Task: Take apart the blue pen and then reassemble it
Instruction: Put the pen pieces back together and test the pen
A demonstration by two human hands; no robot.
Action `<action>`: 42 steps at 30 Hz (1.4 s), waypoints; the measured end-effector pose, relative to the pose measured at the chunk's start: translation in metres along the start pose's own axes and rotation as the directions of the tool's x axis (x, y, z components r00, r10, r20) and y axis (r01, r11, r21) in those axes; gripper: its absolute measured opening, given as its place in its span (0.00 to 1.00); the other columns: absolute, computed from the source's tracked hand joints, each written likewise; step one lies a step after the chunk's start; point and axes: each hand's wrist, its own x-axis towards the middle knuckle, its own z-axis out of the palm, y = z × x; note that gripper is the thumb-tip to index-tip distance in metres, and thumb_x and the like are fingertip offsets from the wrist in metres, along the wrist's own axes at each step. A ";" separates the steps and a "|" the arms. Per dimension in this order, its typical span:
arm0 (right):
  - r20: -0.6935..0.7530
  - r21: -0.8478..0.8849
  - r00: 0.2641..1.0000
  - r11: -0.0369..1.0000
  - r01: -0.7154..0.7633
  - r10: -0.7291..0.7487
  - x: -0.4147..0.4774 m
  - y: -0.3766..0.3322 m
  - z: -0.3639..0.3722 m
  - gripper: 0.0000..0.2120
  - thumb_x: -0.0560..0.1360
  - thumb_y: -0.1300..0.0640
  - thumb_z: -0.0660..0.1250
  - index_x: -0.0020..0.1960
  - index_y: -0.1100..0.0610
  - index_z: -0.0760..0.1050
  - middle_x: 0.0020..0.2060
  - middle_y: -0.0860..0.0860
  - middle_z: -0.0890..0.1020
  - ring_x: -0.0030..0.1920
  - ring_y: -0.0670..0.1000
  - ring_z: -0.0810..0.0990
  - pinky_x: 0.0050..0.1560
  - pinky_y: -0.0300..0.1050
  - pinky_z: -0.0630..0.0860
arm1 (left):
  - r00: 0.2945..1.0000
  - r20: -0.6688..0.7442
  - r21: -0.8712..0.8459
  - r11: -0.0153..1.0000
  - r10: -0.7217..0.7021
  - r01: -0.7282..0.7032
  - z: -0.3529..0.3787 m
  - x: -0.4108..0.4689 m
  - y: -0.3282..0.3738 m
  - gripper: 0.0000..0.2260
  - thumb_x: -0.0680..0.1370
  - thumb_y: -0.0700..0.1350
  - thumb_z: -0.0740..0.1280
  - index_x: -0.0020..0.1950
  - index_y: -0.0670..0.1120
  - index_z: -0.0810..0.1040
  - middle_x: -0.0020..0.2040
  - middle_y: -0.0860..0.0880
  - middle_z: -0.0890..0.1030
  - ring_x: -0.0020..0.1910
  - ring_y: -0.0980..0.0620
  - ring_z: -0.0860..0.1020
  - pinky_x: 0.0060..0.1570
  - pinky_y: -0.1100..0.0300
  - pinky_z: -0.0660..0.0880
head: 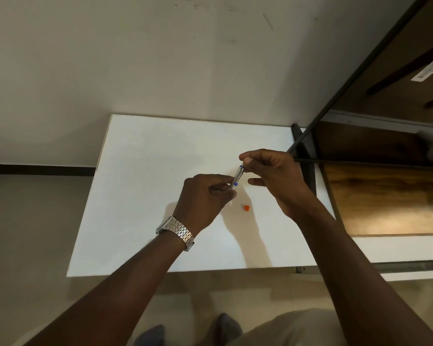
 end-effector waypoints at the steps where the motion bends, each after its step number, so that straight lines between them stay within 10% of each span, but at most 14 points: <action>1: 0.002 -0.005 1.000 1.000 0.001 -0.001 0.000 0.000 0.000 0.08 0.81 0.61 0.68 0.52 0.53 0.86 0.49 0.53 0.88 0.53 0.56 0.86 0.54 0.54 0.84 | 1.000 -0.003 -0.002 1.000 -0.003 0.003 0.000 0.000 0.000 0.10 0.72 0.44 0.78 0.53 0.50 0.88 0.43 0.53 0.88 0.41 0.58 0.85 0.45 0.73 0.76; 7: 0.011 -0.019 1.000 1.000 0.012 -0.012 0.001 0.005 0.003 0.11 0.80 0.60 0.71 0.60 0.50 0.85 0.48 0.54 0.89 0.50 0.53 0.87 0.49 0.50 0.85 | 0.999 -0.023 -0.034 0.999 -0.028 0.027 0.004 0.002 -0.001 0.12 0.71 0.45 0.79 0.54 0.48 0.88 0.40 0.56 0.86 0.39 0.67 0.83 0.45 0.77 0.74; 14: -0.036 0.055 0.999 0.998 -0.023 0.025 0.004 0.031 0.025 0.24 0.74 0.69 0.73 0.68 0.53 0.79 0.44 0.60 0.88 0.47 0.61 0.88 0.46 0.54 0.86 | 0.995 0.057 -0.037 0.995 -0.086 0.088 0.008 0.004 -0.005 0.11 0.72 0.46 0.79 0.52 0.46 0.88 0.39 0.47 0.88 0.40 0.47 0.87 0.49 0.47 0.84; 20: -0.080 0.073 0.970 0.971 -0.226 0.231 0.014 0.052 0.032 0.15 0.67 0.66 0.80 0.52 0.65 0.83 0.41 0.64 0.88 0.41 0.67 0.88 0.48 0.67 0.83 | 0.981 0.084 0.057 0.984 -0.173 0.169 0.007 0.004 -0.016 0.14 0.70 0.43 0.80 0.54 0.41 0.87 0.43 0.45 0.88 0.46 0.49 0.85 0.53 0.59 0.78; 24: -0.108 -0.004 0.972 0.978 -0.209 0.207 0.014 0.062 0.037 0.10 0.65 0.66 0.80 0.45 0.64 0.84 0.39 0.64 0.88 0.39 0.64 0.88 0.27 0.47 0.83 | 0.978 0.093 0.116 0.977 -0.188 0.177 0.013 0.002 -0.019 0.09 0.70 0.41 0.79 0.45 0.37 0.87 0.39 0.42 0.87 0.41 0.45 0.85 0.47 0.56 0.79; 31: -0.151 -0.225 0.981 0.963 -0.152 0.120 0.014 0.075 0.044 0.05 0.66 0.62 0.81 0.41 0.60 0.87 0.32 0.54 0.87 0.33 0.55 0.87 0.37 0.52 0.87 | 0.987 0.083 0.283 0.953 -0.134 0.106 0.025 -0.004 -0.021 0.09 0.73 0.45 0.76 0.36 0.41 0.84 0.33 0.43 0.83 0.29 0.51 0.71 0.30 0.70 0.58; 37: -0.160 -0.347 0.986 0.932 -0.105 0.052 0.013 0.075 0.045 0.03 0.68 0.59 0.79 0.40 0.58 0.88 0.33 0.50 0.86 0.38 0.52 0.86 0.46 0.53 0.85 | 0.990 0.069 0.336 0.938 -0.120 0.090 0.030 -0.003 -0.022 0.10 0.74 0.45 0.75 0.35 0.41 0.83 0.36 0.41 0.84 0.33 0.46 0.75 0.36 0.61 0.64; 42: -0.205 -0.209 0.971 0.964 -0.166 0.123 0.012 0.060 0.026 0.09 0.69 0.56 0.82 0.41 0.61 0.85 0.34 0.58 0.87 0.29 0.52 0.85 0.31 0.45 0.83 | 0.991 0.039 0.269 0.957 -0.126 0.111 0.016 0.003 -0.015 0.13 0.71 0.48 0.80 0.42 0.38 0.85 0.39 0.43 0.87 0.37 0.47 0.83 0.43 0.60 0.75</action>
